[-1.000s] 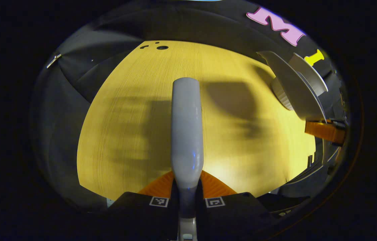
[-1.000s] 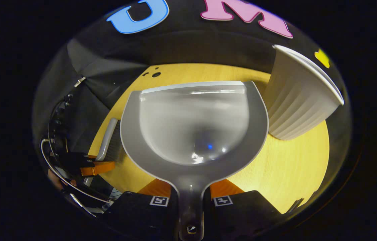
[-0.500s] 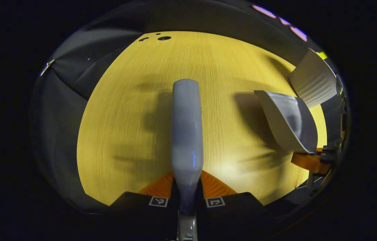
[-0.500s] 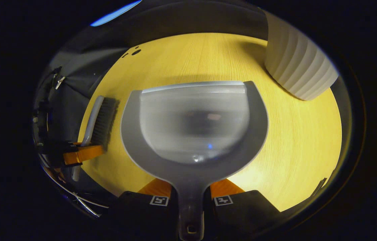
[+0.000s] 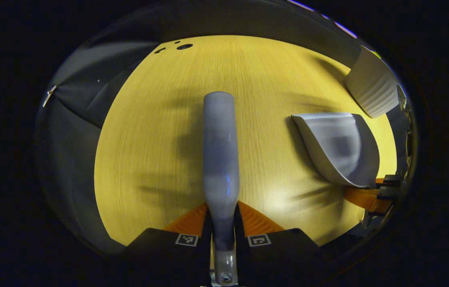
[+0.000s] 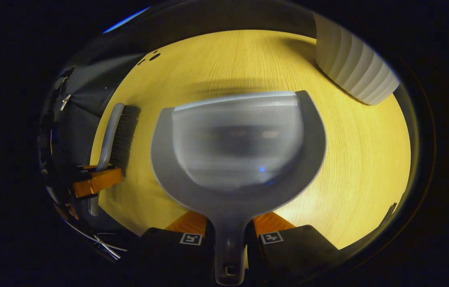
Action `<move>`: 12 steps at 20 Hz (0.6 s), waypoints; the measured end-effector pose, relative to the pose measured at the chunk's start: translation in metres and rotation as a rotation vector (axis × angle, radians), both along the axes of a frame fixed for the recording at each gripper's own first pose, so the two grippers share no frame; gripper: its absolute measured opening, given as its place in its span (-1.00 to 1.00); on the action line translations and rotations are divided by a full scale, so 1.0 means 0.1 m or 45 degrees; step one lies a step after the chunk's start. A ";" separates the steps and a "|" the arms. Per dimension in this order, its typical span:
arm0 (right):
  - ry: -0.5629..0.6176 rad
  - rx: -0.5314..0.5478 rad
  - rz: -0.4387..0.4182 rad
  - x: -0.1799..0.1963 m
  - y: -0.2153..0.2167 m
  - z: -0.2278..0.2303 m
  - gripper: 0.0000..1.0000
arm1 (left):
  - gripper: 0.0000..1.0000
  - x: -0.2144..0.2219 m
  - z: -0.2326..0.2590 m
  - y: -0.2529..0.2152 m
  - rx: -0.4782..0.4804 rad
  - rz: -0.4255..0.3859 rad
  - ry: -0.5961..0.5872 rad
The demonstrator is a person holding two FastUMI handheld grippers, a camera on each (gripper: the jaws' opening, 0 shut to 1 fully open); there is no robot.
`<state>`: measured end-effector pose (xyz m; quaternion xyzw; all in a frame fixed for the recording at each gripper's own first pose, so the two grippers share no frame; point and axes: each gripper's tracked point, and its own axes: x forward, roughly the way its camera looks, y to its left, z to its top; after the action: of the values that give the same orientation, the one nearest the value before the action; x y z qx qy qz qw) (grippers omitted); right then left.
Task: Pick up the small broom and dustpan from the desktop, sweep the trash into the dustpan with the broom, and then empty the trash into the garbage bin.
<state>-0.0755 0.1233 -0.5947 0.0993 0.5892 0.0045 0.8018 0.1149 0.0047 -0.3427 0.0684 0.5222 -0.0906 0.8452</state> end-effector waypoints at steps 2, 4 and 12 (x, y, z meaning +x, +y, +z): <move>0.010 0.021 -0.003 -0.01 0.06 0.01 -0.05 | -0.33 -0.01 0.02 -0.02 -0.008 0.001 -0.010; -0.012 0.030 0.003 0.01 0.06 0.08 0.38 | -0.05 -0.04 0.07 -0.03 -0.020 0.006 -0.025; -0.173 0.032 0.010 -0.02 -0.10 0.83 0.98 | 0.90 -0.41 0.70 -0.11 -0.150 0.103 -0.200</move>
<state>-0.0780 0.1131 -0.5113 0.1065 0.5336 0.0219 0.8387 0.0738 -0.0064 -0.2724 0.0045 0.4505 -0.0815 0.8891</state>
